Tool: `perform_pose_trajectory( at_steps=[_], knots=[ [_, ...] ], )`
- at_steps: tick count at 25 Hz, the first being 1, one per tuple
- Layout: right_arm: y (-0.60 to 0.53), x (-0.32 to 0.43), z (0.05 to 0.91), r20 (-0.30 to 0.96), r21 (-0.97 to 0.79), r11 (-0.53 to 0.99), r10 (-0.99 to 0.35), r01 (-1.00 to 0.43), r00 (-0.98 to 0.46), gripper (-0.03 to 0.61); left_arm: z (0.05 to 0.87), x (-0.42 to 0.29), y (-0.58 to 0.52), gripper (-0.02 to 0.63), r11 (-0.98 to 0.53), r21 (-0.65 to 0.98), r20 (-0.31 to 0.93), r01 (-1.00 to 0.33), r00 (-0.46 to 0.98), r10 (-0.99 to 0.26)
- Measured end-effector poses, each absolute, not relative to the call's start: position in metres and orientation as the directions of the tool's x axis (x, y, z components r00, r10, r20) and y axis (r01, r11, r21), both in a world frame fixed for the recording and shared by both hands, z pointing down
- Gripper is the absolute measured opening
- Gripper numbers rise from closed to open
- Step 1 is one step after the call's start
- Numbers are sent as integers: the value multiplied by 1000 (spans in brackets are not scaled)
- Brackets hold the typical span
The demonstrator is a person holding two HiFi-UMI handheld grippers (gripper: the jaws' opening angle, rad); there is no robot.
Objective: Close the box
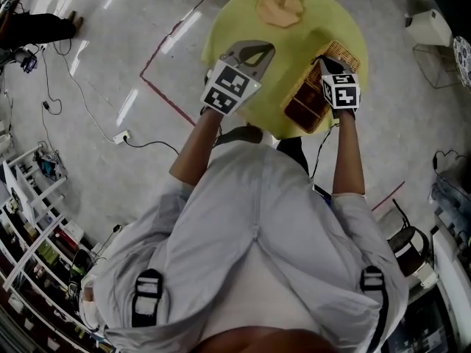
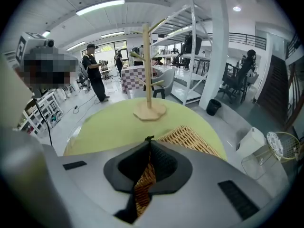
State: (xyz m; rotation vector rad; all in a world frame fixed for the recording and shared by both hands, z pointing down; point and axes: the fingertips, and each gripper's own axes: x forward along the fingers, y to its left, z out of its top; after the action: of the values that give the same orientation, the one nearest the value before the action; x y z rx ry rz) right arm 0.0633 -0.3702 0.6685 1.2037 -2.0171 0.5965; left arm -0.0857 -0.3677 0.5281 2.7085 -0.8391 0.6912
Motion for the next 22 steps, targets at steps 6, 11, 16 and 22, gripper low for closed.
perform_pose_trajectory(
  at_steps=[6, 11, 16, 22],
  knots=[
    [-369, 65, 668, 767, -27, 466, -558, -884, -318, 33, 527, -80, -362, 29, -810, 73, 502, -582, 724, -474],
    [-363, 68, 652, 748, -70, 469, -559, -880, -358, 155, 518, -72, -357, 29, -807, 53, 493, -589, 718, -492],
    [-358, 90, 614, 702, -25, 455, -626, -890, -339, 145, 509, -61, -351, 29, -803, 25, 480, -595, 712, -513],
    [-346, 121, 550, 618, 35, 395, -730, -918, -291, 58, 492, -55, -346, 29, -778, 9, 452, -628, 697, -557]
  ],
)
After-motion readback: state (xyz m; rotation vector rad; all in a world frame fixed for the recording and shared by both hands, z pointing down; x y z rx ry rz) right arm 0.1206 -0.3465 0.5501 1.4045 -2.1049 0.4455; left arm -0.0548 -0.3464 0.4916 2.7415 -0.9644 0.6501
